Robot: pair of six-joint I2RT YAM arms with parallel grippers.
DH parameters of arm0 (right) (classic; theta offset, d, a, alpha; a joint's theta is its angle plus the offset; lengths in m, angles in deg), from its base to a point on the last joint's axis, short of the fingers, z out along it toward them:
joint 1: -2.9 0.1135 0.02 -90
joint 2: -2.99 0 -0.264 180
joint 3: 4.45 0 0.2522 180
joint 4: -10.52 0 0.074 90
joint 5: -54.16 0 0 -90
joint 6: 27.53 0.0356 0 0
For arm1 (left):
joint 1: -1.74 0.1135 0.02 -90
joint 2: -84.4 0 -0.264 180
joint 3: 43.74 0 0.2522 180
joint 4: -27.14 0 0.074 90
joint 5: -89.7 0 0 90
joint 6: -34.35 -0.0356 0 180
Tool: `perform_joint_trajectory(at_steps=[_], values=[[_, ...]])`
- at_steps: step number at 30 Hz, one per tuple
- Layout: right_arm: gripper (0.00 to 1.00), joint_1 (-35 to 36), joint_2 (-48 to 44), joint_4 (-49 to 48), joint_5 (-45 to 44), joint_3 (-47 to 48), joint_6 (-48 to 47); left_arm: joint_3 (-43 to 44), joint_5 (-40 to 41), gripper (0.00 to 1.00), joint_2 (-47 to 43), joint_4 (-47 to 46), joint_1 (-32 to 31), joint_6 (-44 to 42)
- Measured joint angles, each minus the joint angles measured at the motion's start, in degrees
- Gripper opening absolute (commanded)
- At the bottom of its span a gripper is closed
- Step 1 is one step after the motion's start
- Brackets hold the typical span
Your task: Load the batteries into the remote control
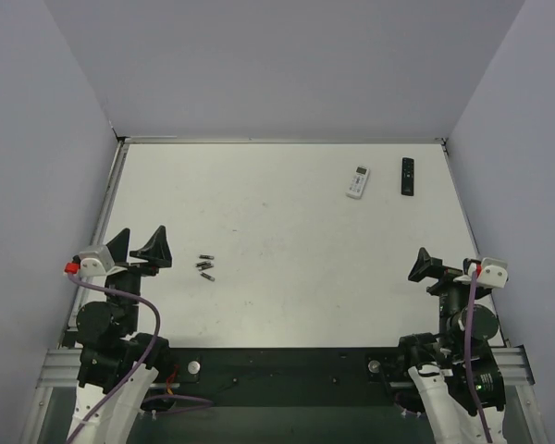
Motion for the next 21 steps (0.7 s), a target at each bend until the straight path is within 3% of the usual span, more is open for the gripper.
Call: perform_joint_trajectory(at_steps=[9, 21], values=[[1.0, 0.0, 9.51, 2.86, 0.83, 4.57, 4.68, 0.0, 2.82, 0.97, -1.81, 1.95, -1.14, 0.9], [1.0, 0.0, 40.59, 4.92, 9.07, 16.06, 14.14, 0.0, 5.49, 0.97, -3.39, 2.91, -3.93, 0.98]])
